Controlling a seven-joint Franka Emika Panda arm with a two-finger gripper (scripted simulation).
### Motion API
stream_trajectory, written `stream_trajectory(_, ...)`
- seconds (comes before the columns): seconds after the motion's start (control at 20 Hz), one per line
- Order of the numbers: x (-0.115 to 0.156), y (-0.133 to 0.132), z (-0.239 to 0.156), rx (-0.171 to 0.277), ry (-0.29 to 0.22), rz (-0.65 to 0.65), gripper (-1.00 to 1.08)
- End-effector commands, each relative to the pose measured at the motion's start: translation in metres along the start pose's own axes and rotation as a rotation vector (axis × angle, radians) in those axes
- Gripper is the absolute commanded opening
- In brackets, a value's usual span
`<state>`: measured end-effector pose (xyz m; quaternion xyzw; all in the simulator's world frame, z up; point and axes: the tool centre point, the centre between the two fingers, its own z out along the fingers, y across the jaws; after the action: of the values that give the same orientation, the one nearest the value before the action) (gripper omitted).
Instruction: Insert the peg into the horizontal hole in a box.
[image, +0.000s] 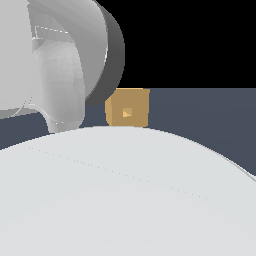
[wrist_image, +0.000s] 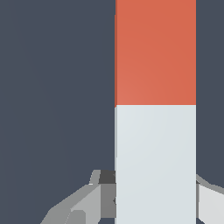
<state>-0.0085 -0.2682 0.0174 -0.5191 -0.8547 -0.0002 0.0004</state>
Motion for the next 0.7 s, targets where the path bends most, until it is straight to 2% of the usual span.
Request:
stream_trajectory(0.0, 0.000, 0.000, 0.000, 0.000, -0.001, 0.000, -1.00)
stream_trajectory(0.35, 0.007, 0.004, -0.001, 0.000, 0.000, 0.003, -1.00)
stream_trajectory(0.65, 0.036, 0.020, -0.006, 0.000, 0.000, 0.015, -1.00)
